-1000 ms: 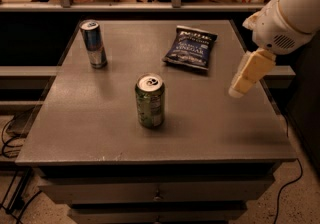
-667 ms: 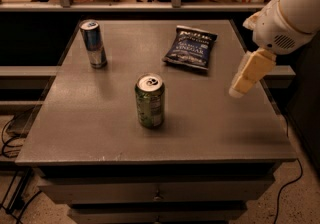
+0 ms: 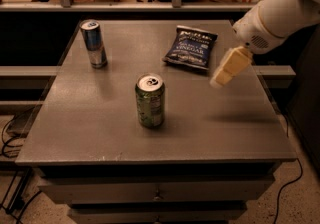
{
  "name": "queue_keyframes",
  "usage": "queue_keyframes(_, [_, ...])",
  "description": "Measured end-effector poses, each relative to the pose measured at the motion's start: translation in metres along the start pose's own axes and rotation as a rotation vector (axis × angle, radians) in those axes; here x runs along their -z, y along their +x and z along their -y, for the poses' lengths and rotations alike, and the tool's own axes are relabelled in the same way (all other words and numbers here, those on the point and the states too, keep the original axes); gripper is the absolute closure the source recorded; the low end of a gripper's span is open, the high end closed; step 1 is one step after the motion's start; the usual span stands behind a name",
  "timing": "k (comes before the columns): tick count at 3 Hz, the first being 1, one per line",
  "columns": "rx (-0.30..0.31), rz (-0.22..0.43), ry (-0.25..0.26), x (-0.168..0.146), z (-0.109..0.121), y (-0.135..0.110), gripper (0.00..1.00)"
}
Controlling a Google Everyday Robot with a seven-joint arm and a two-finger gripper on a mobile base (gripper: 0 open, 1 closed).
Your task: Pick blue chip bag
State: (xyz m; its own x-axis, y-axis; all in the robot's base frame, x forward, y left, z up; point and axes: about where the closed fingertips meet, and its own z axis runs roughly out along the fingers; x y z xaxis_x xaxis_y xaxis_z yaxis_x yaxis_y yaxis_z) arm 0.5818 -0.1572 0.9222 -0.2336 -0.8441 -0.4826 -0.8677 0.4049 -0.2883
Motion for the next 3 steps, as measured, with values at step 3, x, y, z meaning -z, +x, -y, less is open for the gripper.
queue_keyframes(3, [-0.184,0.100,-0.010,-0.090,0.043,-0.014,0.00])
